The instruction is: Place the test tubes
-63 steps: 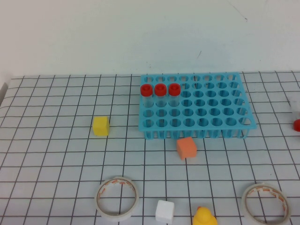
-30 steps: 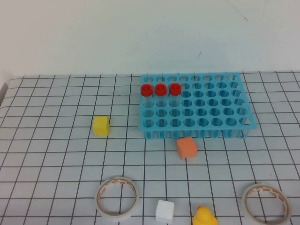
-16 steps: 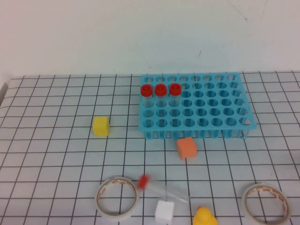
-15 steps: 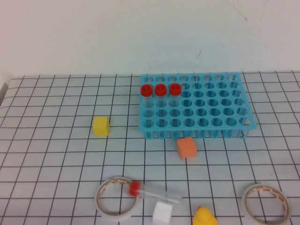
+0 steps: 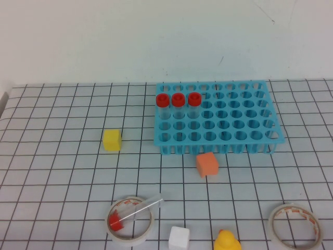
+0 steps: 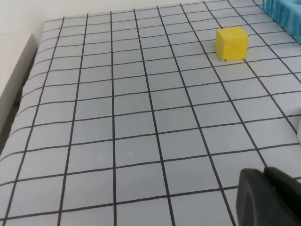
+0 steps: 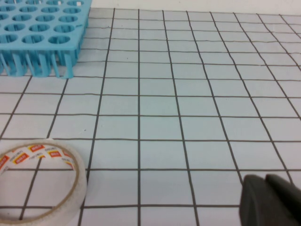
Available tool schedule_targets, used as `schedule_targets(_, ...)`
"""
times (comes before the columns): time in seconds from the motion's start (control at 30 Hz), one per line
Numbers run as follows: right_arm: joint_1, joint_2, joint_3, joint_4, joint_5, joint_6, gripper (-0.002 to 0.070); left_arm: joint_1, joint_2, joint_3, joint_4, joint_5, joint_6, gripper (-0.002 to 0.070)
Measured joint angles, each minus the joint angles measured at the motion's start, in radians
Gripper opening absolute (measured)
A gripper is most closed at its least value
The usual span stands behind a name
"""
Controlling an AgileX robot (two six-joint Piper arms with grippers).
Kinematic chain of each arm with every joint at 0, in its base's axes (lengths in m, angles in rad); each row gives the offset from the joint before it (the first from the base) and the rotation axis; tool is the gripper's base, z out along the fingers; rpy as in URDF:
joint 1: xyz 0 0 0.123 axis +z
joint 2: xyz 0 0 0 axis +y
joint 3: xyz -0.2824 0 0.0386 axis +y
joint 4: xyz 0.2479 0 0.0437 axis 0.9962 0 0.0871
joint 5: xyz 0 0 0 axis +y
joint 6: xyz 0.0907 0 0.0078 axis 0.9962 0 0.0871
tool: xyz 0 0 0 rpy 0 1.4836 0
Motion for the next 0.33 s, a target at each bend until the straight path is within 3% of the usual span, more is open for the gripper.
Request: schedule_targets(0.33,0.0,0.0,0.0,0.0,0.0,0.0,-0.0001,0.0,0.0,0.0,0.0,0.0,0.003,0.0)
